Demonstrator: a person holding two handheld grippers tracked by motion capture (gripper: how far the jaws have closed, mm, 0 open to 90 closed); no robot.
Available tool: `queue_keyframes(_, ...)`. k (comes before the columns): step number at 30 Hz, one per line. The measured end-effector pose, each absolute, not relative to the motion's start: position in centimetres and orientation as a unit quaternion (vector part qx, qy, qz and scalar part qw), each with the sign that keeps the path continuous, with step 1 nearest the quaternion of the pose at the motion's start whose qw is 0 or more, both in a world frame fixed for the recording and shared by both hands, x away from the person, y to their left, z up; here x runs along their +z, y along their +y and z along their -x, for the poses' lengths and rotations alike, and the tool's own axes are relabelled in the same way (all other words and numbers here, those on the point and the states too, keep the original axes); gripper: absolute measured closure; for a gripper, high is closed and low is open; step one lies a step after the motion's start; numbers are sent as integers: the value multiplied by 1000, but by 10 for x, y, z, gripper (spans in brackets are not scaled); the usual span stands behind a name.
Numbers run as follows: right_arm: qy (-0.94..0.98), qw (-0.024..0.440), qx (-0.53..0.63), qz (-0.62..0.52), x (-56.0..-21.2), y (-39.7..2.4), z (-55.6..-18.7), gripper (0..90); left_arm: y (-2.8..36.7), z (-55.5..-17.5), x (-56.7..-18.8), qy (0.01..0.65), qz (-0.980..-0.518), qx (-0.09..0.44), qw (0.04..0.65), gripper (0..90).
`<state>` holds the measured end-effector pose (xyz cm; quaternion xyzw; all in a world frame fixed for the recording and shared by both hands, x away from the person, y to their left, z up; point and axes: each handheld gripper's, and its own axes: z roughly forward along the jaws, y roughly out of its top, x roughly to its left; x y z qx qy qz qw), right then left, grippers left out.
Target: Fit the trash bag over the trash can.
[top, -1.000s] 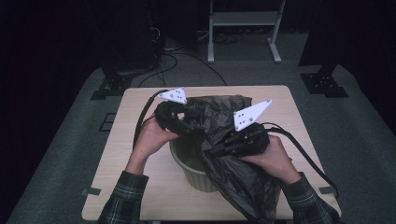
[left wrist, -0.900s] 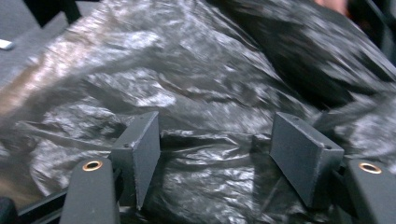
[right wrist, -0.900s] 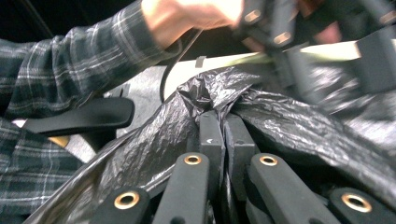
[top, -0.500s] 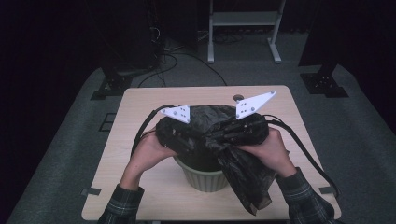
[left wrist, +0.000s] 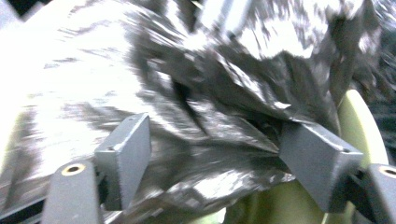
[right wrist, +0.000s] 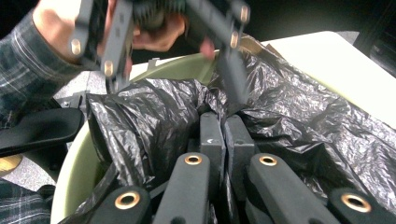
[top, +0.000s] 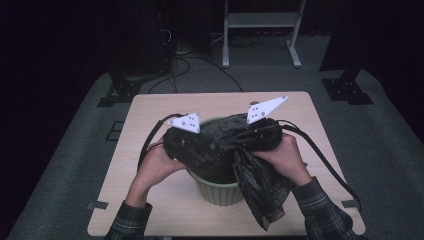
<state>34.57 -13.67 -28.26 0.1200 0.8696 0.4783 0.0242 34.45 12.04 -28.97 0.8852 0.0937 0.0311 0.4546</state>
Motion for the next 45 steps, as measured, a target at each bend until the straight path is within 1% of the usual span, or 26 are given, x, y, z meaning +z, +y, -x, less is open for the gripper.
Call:
queue_keyframes(6, 869, 24, 475, -135, -285, -135, -352, 880, 130, -340, -280, 86, -875, 28, 476, 208)
queue_keyframes(12, 859, -2, 493, -141, -287, -132, -361, 880, 113, -340, -286, 78, -884, 16, 461, 209)
queue_keyframes(13, 859, -2, 493, -141, -287, -132, -361, 880, 113, -340, -286, 78, -884, 16, 461, 286)
queue_keyframes(14, 862, -7, 489, -136, -287, -129, -361, 880, 110, -343, -288, 83, -886, -3, 457, 401)
queue_keyframes(15, 864, -6, 486, -134, -288, -129, -361, 877, 110, -345, -289, 88, -885, -8, 456, 479)
queue_keyframes(16, 866, -9, 483, -130, -288, -128, -360, 867, 110, -345, -289, 88, -885, -8, 456, 585)
queue_keyframes(17, 868, -10, 480, -129, -288, -129, -359, 827, 111, -346, -289, 95, -884, -16, 458, 657)
queue_keyframes(19, 866, -1, 482, -133, -287, -134, -357, 724, 117, -348, -291, 96, -882, -34, 460, 748)
queue_keyframes(20, 866, -1, 482, -133, -287, -134, -357, 724, 117, -348, -291, 96, -882, -34, 460, 769)
queue_keyframes(21, 865, 12, 480, -143, -283, -141, -357, 655, 119, -346, -292, 98, -883, -39, 457, 786)
queue_keyframes(23, 865, 20, 480, -146, -282, -144, -357, 641, 120, -345, -292, 98, -884, -41, 456, 796)
queue_keyframes(24, 853, 29, 497, -156, -277, -156, -359, 602, 122, -344, -293, 99, -884, -45, 455, 804)
queue_keyframes(25, 853, 29, 497, -156, -277, -156, -359, 602, 122, -344, -293, 99, -884, -45, 455, 806)
queue_keyframes(26, 847, 52, 500, -172, -272, -167, -362, 582, 125, -342, -294, 99, -884, -51, 453, 811)
queue_keyframes(28, 839, 75, 505, -189, -268, -177, -367, 568, 128, -342, -294, 97, -882, -53, 458, 812)
queue_keyframes(29, 839, 75, 505, -189, -268, -177, -367, 568, 128, -342, -294, 97, -882, -53, 458, 813)
queue_keyframes(32, 824, 105, 505, -236, -266, -198, -386, 509, 131, -341, -294, 97, -881, -48, 460, 812)
queue_keyframes(33, 824, 105, 505, -236, -266, -198, -386, 509, 131, -341, -294, 97, -881, -48, 460, 812)
queue_keyframes(34, 820, 106, 499, -258, -269, -205, -398, 465, 131, -341, -294, 98, -881, -48, 460, 812)
queue_keyframes(35, 820, 106, 499, -258, -269, -205, -398, 465, 131, -341, -294, 97, -881, -47, 460, 812)
queue_keyframes(37, 825, 80, 483, -282, -283, -209, -412, 440, 132, -341, -294, 97, -881, -48, 461, 811)
queue_keyframes(41, 832, 59, 468, -291, -298, -208, -418, 454, 132, -341, -294, 97, -881, -48, 461, 811)
queue_keyframes(42, 828, 37, 481, -286, -302, -209, -418, 617, 131, -341, -294, 97, -881, -48, 461, 812)
queue_keyframes(43, 829, 43, 482, -281, -301, -209, -416, 662, 131, -341, -294, 97, -881, -48, 461, 811)
queue_keyframes(44, 830, 51, 483, -274, -300, -209, -414, 742, 131, -341, -293, 96, -881, -47, 461, 811)
queue_keyframes(45, 831, 45, 485, -269, -299, -209, -413, 781, 131, -340, -293, 96, -881, -48, 461, 812)
